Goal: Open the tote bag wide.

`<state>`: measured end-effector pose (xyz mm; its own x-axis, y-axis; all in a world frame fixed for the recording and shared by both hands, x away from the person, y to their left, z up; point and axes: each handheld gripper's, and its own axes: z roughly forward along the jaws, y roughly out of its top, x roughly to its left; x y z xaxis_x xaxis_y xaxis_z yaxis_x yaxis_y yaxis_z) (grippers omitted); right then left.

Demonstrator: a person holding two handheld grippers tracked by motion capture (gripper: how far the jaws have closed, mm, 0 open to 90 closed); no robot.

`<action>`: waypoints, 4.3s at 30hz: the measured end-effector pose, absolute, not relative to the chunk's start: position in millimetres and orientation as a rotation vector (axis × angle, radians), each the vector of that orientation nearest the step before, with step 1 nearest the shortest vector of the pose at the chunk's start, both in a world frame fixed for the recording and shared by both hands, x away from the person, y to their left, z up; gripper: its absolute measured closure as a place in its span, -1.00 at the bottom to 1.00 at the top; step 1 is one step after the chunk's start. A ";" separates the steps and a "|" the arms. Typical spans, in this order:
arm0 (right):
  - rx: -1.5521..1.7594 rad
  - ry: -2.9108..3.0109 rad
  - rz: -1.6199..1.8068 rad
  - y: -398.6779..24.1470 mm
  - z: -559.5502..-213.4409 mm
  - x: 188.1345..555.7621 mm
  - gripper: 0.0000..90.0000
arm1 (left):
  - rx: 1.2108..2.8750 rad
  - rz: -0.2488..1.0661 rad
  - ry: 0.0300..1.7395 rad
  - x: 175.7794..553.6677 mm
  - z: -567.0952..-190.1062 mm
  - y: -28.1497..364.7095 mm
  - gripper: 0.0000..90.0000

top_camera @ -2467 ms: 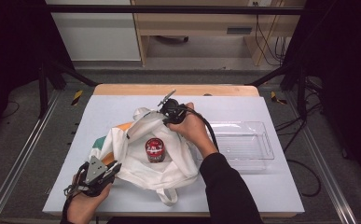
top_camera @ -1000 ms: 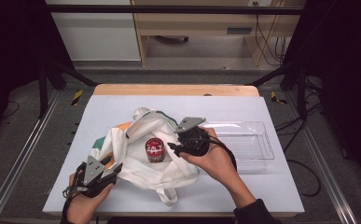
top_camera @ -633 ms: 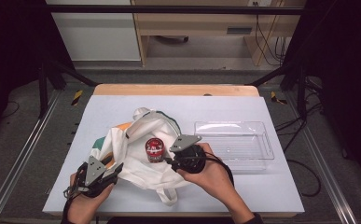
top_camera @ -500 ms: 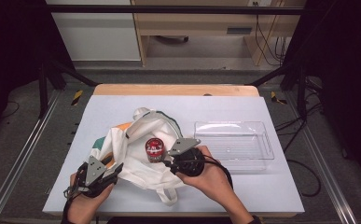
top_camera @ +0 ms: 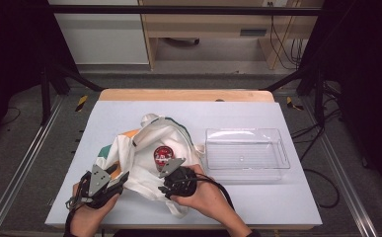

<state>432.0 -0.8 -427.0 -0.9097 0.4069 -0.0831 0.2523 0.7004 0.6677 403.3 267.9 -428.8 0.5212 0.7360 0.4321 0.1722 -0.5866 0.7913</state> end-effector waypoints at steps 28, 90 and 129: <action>0.448 2.609 1.013 -1.4 -430.0 427.0 0.99 | 2.341 1.035 0.526 537.4 -381.6 270.1 0.81; 0.910 2.400 1.046 -91.5 -453.0 399.9 1.00 | 2.348 0.955 0.545 507.5 -436.6 289.8 1.00; 0.867 2.336 1.226 -74.8 -427.0 407.8 0.95 | 2.262 0.996 0.521 467.4 -414.8 276.7 0.99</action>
